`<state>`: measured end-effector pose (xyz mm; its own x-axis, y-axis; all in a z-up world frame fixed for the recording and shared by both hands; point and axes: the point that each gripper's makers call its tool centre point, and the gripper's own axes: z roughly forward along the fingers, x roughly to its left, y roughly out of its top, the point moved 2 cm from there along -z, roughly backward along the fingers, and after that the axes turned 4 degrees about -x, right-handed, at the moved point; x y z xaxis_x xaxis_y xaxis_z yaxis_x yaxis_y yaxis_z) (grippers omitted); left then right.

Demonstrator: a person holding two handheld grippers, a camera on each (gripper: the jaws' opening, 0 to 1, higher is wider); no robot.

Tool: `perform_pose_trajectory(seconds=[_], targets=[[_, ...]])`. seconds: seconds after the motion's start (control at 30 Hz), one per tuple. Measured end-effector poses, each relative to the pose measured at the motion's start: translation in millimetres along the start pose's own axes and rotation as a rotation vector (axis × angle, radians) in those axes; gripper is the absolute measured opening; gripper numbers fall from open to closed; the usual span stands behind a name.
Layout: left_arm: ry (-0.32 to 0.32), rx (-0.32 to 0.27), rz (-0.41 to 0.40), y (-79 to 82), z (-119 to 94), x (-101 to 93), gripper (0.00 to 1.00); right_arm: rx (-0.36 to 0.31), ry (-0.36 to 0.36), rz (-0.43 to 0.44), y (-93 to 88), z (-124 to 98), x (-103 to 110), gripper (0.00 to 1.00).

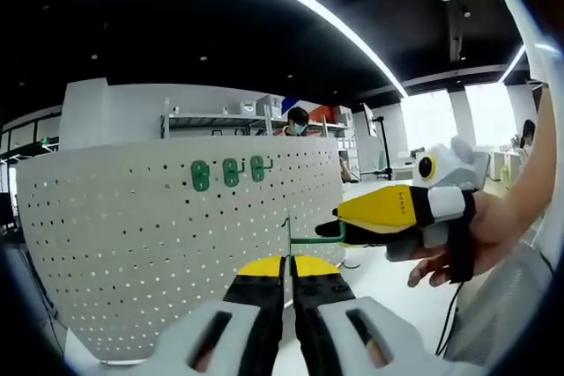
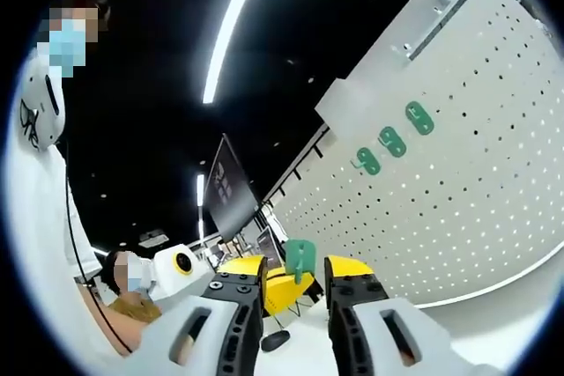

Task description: Insert the hook assembly into the mounting plate slot until the hook locks in place.

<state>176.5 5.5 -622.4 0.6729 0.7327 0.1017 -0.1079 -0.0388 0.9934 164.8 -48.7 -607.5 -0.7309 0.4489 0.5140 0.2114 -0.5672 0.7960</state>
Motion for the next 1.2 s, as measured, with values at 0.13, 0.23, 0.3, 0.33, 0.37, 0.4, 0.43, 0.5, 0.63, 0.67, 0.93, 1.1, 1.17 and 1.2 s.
perform_pose_trajectory(seconds=[0.13, 0.23, 0.3, 0.33, 0.37, 0.4, 0.43, 0.5, 0.63, 0.67, 0.93, 1.1, 1.17, 1.2], targets=[[0.001, -0.001, 0.004, 0.5, -0.2, 0.1, 0.02, -0.001, -0.003, 0.003, -1.2, 3.8, 1.4, 0.2], [0.005, -0.001, 0.002, 0.7, -0.5, 0.5, 0.02, 0.013, -0.003, -0.001, -5.0, 5.2, 1.5, 0.17], [0.004, -0.002, 0.003, 0.9, -0.5, 0.2, 0.02, 0.015, -0.008, -0.001, -5.9, 5.4, 1.0, 0.15], [0.005, -0.002, 0.003, 1.0, -0.5, -0.1, 0.02, 0.011, -0.009, 0.002, -5.8, 5.4, 0.8, 0.14], [0.005, -0.003, 0.004, 1.2, -0.5, -0.2, 0.02, 0.008, -0.009, 0.008, -5.5, 5.7, 0.8, 0.13], [0.006, -0.003, 0.001, 1.3, -0.5, -0.5, 0.02, 0.011, -0.014, 0.005, -6.4, 6.3, 0.4, 0.13], [0.006, -0.004, 0.001, 1.5, -0.4, -0.7, 0.02, 0.013, -0.015, 0.005, -6.7, 6.5, -0.6, 0.12], [0.004, -0.003, 0.002, 1.1, 0.1, -1.0, 0.02, 0.01, -0.015, 0.012, -6.8, 7.7, -0.6, 0.11], [0.003, -0.002, 0.004, 1.0, 0.5, -1.3, 0.02, 0.001, -0.025, 0.03, -7.1, 10.4, -1.1, 0.08], [0.003, -0.002, 0.004, 1.0, 0.6, -1.5, 0.02, 0.003, -0.026, 0.028, -7.6, 11.3, -0.6, 0.08], [0.006, -0.002, 0.005, 1.8, 0.3, -0.8, 0.02, 0.004, -0.048, 0.042, -8.6, 14.5, -4.1, 0.03], [0.005, -0.001, 0.008, 1.7, 0.9, -1.3, 0.02, 0.009, -0.057, 0.058, -9.7, 15.3, -5.3, 0.03], [0.001, 0.002, 0.015, 1.4, 1.3, -2.0, 0.02, 0.012, -0.058, 0.058, -10.2, 15.7, -5.4, 0.02], [0.001, 0.0, 0.015, 1.9, 1.4, -2.3, 0.02, 0.013, -0.056, 0.064, -10.3, 16.1, -4.6, 0.02]])
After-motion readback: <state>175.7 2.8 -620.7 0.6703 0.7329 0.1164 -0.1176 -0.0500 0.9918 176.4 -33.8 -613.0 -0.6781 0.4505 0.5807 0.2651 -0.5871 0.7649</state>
